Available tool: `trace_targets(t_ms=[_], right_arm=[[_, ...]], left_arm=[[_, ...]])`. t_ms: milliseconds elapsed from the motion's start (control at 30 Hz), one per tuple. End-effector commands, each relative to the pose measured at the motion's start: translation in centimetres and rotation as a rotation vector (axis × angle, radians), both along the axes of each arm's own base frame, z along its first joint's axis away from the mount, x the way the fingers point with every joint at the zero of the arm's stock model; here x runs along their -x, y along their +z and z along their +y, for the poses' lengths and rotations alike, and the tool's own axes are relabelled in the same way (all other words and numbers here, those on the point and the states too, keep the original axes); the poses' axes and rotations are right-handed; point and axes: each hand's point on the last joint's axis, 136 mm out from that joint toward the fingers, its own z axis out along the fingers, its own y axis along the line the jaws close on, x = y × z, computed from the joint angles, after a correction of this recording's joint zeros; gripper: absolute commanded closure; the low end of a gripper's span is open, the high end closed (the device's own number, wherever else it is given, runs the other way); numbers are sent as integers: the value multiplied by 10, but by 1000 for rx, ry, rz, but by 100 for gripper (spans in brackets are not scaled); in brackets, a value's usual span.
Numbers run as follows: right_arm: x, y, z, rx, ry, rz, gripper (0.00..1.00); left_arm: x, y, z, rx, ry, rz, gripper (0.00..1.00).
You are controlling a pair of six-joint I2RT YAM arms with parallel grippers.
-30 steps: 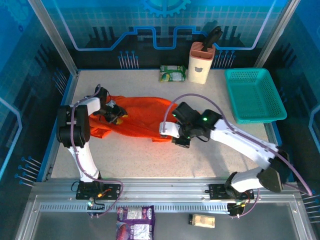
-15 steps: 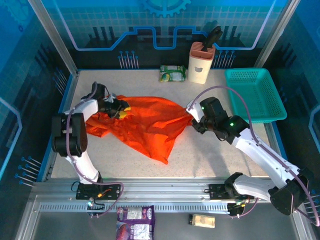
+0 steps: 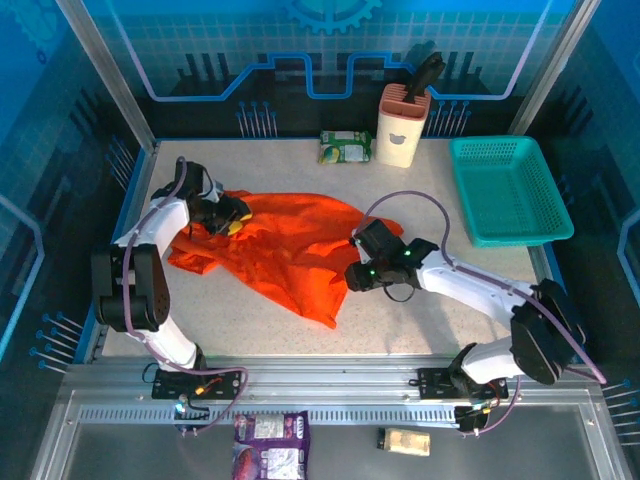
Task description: Fold the inside-out t-shirt
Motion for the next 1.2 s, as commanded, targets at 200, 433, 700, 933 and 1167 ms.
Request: trace_targets(t_ms=[200, 433, 700, 933, 1167], right_arm=[[49, -12, 110, -207, 272, 208, 57], [53, -73, 77, 310, 265, 192, 44], [47, -84, -3, 638, 234, 155, 65], [36, -68, -50, 531, 78, 177, 95], [15, -55, -82, 401, -86, 180, 100]], left_arm=[[24, -8, 30, -119, 58, 45, 59], [29, 3, 47, -127, 119, 21, 59], [31, 11, 54, -126, 130, 10, 59], [50, -7, 58, -176, 121, 86, 58], [96, -42, 54, -225, 141, 192, 56]])
